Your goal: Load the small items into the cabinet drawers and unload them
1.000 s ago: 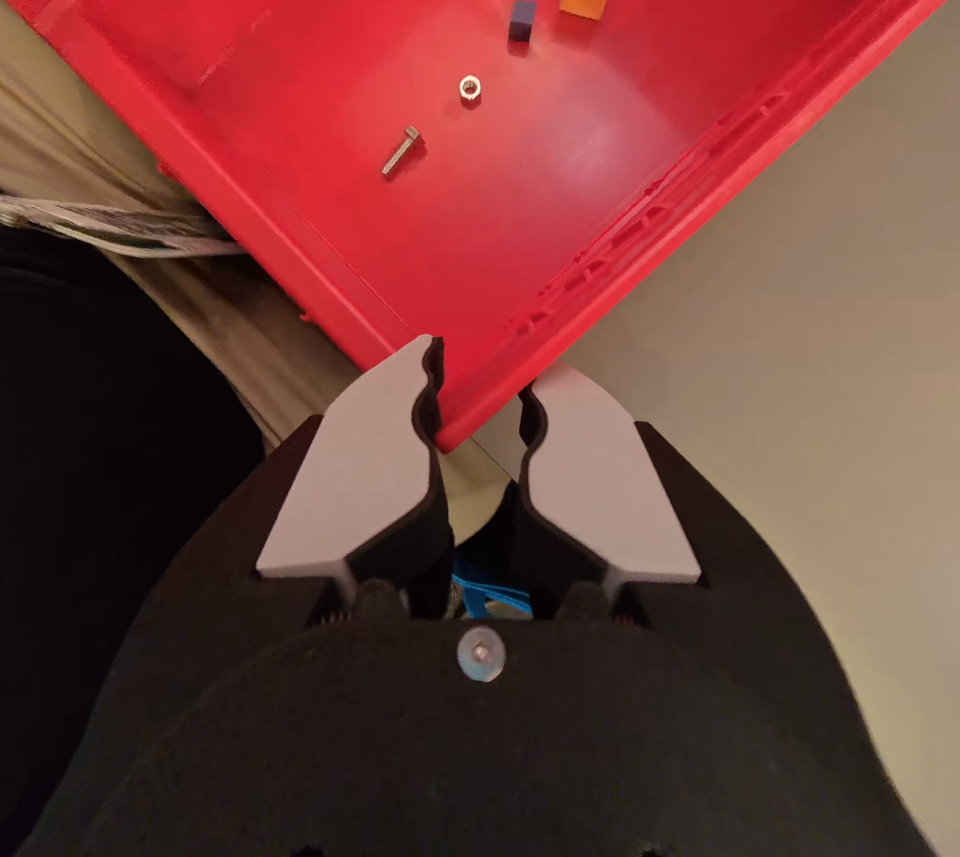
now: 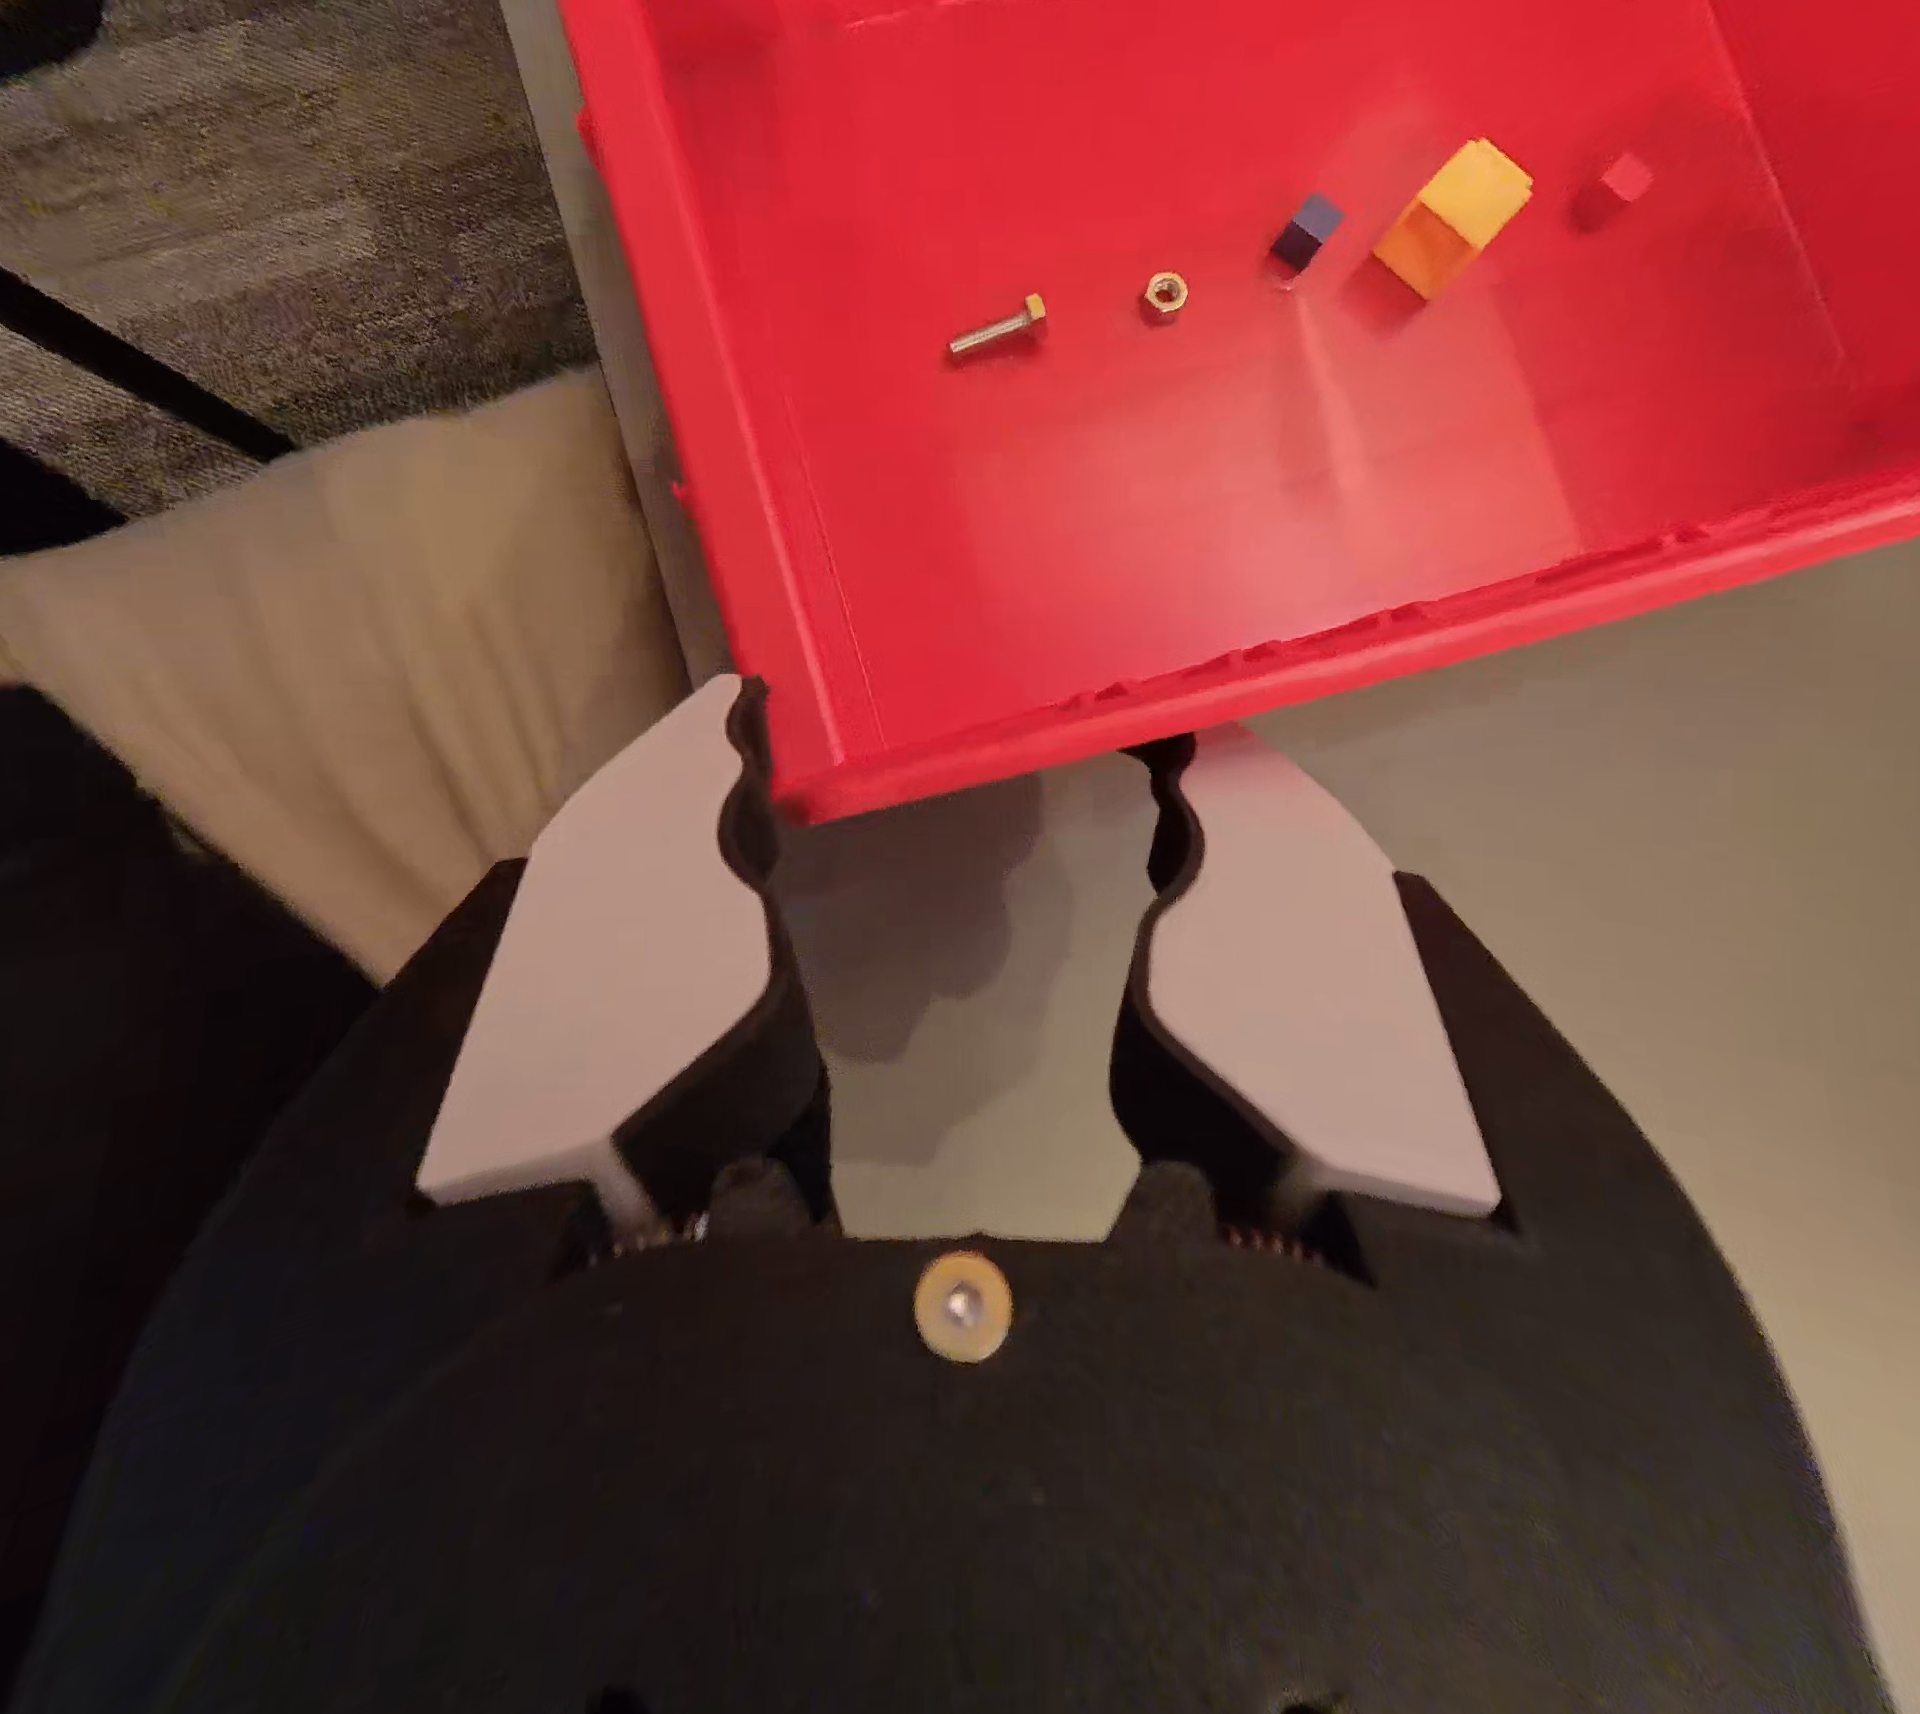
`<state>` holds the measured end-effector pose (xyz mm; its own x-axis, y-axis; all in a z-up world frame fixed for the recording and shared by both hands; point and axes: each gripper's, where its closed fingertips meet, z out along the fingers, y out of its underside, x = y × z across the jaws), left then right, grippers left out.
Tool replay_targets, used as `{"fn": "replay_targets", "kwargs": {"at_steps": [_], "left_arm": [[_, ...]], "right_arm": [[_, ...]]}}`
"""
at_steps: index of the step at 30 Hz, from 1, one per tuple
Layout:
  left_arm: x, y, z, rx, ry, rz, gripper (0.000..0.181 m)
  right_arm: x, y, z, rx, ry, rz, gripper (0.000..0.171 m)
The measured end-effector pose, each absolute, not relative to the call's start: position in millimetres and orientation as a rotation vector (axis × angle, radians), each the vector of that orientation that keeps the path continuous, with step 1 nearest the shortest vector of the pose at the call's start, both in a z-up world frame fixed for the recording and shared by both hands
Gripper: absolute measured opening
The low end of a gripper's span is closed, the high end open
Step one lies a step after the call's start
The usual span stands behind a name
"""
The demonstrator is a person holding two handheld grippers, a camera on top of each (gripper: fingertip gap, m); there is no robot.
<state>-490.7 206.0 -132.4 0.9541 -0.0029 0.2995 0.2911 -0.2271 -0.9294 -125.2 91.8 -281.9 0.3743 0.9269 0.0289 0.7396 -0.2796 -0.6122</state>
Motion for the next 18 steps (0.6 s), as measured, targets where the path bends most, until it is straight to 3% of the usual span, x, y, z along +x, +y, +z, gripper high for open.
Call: {"fn": "replay_targets", "kwargs": {"at_steps": [8, 11, 18], "left_arm": [[-503, 196, -113, -1.743, -0.226, -0.24, 0.006], [-500, 192, -101, -1.725, -0.214, -0.235, 0.006], [-451, 189, -68, -1.678, -0.084, -0.286, 0.006]], "right_arm": [[-179, 125, -283, -2.053, -1.429, 0.525, 0.072], [-195, 128, -284, -2.083, -1.435, 0.623, 0.087], [-153, 136, -245, -2.057, -1.285, 0.771, 0.083]]}}
